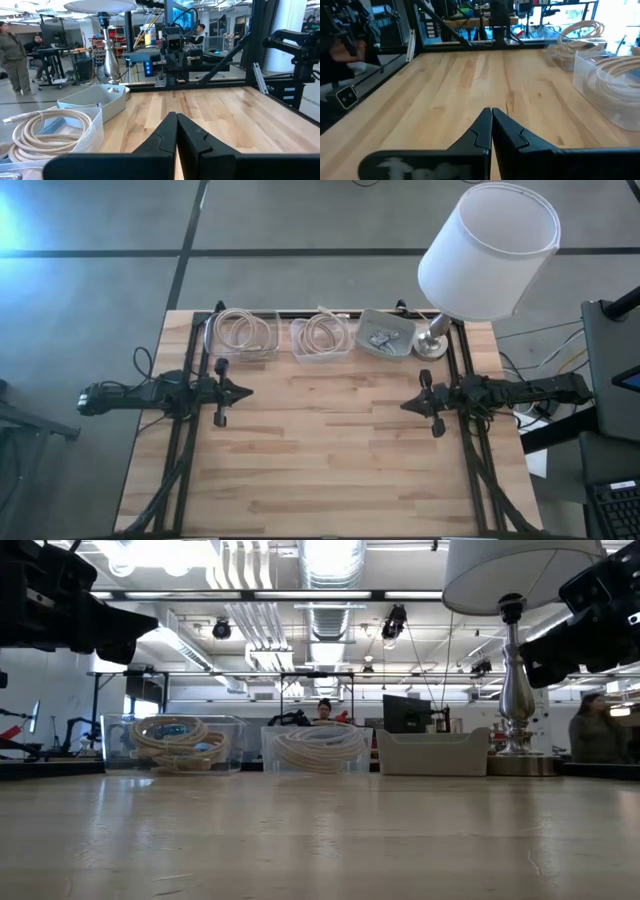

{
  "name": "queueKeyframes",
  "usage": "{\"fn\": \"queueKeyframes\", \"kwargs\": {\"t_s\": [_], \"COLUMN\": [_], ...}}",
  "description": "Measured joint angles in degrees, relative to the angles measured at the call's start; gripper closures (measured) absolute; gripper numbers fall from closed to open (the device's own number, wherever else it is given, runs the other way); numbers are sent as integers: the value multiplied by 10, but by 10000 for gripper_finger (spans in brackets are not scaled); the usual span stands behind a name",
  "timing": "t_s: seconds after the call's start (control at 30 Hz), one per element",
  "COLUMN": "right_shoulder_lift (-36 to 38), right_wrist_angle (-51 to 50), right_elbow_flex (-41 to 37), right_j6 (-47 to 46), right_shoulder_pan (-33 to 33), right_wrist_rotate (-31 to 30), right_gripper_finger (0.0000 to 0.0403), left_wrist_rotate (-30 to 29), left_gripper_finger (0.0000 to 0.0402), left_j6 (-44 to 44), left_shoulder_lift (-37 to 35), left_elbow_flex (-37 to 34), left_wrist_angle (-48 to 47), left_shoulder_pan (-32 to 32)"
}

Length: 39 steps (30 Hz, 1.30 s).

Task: Pick & Place USB Port
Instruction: Return to Home Position

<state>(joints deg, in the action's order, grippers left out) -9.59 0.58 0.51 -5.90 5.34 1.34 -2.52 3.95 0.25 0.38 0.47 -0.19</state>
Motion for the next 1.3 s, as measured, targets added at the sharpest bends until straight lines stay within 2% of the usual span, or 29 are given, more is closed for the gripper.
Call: {"fn": "queueKeyframes", "kwargs": {"t_s": [0.27,0.47,1.3], "right_shoulder_lift": [-1,-1,-1], "right_wrist_angle": [0,0,1], "right_elbow_flex": [0,0,0], "right_j6": [19,20,19], "right_shoulder_pan": [0,0,0], "right_wrist_rotate": [0,0,0], "right_gripper_finger": [394,394,394], "left_wrist_rotate": [-4,-5,-2], "left_gripper_finger": [392,392,392], "left_j6": [26,3,1], "left_shoulder_lift": [0,0,0], "left_elbow_flex": [0,0,0], "left_wrist_angle": [10,12,15], "left_shoulder_pan": [0,0,0]}}
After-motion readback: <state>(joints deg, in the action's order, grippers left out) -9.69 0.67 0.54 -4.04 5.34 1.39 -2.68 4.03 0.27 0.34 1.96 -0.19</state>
